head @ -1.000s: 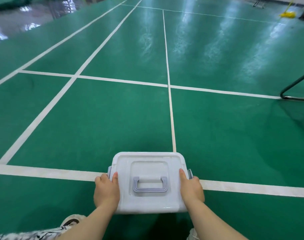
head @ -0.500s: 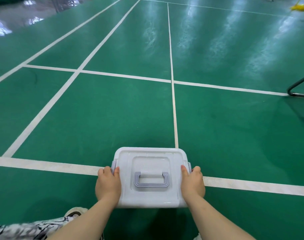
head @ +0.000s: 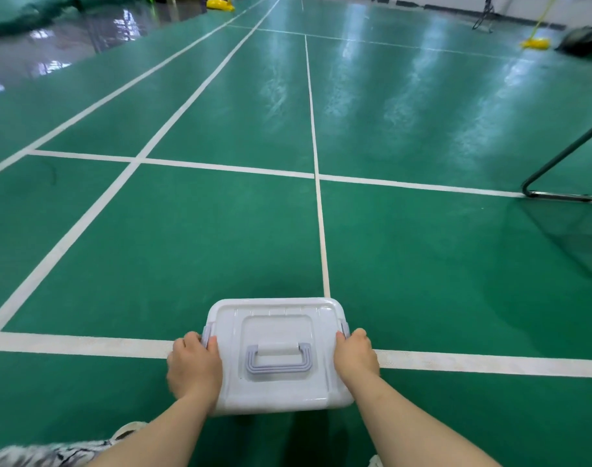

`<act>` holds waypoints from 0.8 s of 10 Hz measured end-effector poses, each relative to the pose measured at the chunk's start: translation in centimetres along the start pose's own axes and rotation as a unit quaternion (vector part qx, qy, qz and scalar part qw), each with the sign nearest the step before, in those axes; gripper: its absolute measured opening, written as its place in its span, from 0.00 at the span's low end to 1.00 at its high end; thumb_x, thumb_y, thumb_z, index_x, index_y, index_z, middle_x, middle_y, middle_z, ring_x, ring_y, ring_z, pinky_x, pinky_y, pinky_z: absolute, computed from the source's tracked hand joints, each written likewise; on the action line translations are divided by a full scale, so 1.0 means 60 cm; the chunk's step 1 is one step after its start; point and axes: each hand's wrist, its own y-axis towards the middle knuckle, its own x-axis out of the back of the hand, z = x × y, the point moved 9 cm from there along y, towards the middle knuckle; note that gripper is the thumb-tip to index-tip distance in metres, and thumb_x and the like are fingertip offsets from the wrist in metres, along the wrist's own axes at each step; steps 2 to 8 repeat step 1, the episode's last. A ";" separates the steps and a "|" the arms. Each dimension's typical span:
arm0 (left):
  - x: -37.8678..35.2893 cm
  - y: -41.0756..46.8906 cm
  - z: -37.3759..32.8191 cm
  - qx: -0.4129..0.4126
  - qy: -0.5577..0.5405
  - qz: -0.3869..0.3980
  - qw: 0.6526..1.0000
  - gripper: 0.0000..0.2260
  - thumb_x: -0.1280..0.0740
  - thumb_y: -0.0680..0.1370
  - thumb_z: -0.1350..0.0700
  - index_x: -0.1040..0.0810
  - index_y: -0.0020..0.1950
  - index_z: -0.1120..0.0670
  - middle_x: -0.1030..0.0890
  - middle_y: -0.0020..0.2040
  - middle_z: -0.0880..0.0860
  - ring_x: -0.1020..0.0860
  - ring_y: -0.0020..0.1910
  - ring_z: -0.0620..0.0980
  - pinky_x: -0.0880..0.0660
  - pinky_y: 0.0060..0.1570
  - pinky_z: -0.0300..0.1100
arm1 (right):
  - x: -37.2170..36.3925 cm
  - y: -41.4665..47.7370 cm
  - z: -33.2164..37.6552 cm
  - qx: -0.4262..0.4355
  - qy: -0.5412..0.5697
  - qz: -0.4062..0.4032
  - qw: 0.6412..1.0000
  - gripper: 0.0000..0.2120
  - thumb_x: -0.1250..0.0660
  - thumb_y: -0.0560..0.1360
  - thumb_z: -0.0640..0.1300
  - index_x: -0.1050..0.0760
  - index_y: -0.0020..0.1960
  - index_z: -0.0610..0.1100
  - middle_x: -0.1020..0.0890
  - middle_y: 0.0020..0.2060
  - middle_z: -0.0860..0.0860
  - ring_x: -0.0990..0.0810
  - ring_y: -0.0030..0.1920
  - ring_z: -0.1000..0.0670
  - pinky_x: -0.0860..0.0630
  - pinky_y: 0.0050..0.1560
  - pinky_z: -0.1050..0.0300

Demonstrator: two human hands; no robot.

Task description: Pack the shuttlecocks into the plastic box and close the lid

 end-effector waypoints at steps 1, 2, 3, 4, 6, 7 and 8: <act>0.043 0.014 -0.064 -0.030 -0.014 -0.047 0.998 0.14 0.42 0.79 0.53 0.26 0.58 0.61 0.24 0.58 0.62 0.28 0.57 0.62 0.31 0.55 0.53 | 0.036 -0.015 0.037 0.038 -0.028 -0.071 0.996 0.18 0.47 0.80 0.51 0.34 0.65 0.43 0.28 0.65 0.46 0.30 0.64 0.43 0.32 0.62 0.47; 0.043 0.014 -0.064 -0.030 -0.014 -0.047 0.998 0.14 0.42 0.79 0.53 0.26 0.58 0.61 0.24 0.58 0.62 0.28 0.57 0.62 0.31 0.55 0.53 | 0.036 -0.015 0.037 0.038 -0.028 -0.071 0.996 0.18 0.47 0.80 0.51 0.34 0.65 0.43 0.28 0.65 0.46 0.30 0.64 0.43 0.32 0.62 0.47; 0.043 0.014 -0.064 -0.030 -0.014 -0.047 0.998 0.14 0.42 0.79 0.53 0.26 0.58 0.61 0.24 0.58 0.62 0.28 0.57 0.62 0.31 0.55 0.53 | 0.036 -0.015 0.037 0.038 -0.028 -0.071 0.996 0.18 0.47 0.80 0.51 0.34 0.65 0.43 0.28 0.65 0.46 0.30 0.64 0.43 0.32 0.62 0.47; 0.043 0.014 -0.064 -0.030 -0.014 -0.047 0.998 0.14 0.42 0.79 0.53 0.26 0.58 0.61 0.24 0.58 0.62 0.28 0.57 0.62 0.31 0.55 0.53 | 0.036 -0.015 0.037 0.038 -0.028 -0.071 0.996 0.18 0.47 0.80 0.51 0.34 0.65 0.43 0.28 0.65 0.46 0.30 0.64 0.43 0.32 0.62 0.47; 0.043 0.014 -0.064 -0.030 -0.014 -0.047 0.998 0.14 0.42 0.79 0.53 0.26 0.58 0.61 0.24 0.58 0.62 0.28 0.57 0.62 0.31 0.55 0.53 | 0.036 -0.015 0.037 0.038 -0.028 -0.071 0.996 0.18 0.47 0.80 0.51 0.34 0.65 0.43 0.28 0.65 0.46 0.30 0.64 0.43 0.32 0.62 0.47; 0.043 0.014 -0.064 -0.030 -0.014 -0.047 0.998 0.14 0.42 0.79 0.53 0.26 0.58 0.61 0.24 0.58 0.62 0.28 0.57 0.62 0.31 0.55 0.53 | 0.036 -0.015 0.037 0.038 -0.028 -0.071 0.996 0.18 0.47 0.80 0.51 0.34 0.65 0.43 0.28 0.65 0.46 0.30 0.64 0.43 0.32 0.62 0.47; 0.043 0.014 -0.064 -0.030 -0.014 -0.047 0.998 0.14 0.42 0.79 0.53 0.26 0.58 0.61 0.24 0.58 0.62 0.28 0.57 0.62 0.31 0.55 0.53 | 0.036 -0.015 0.037 0.038 -0.028 -0.071 0.996 0.18 0.47 0.80 0.51 0.34 0.65 0.43 0.28 0.65 0.46 0.30 0.64 0.43 0.32 0.62 0.47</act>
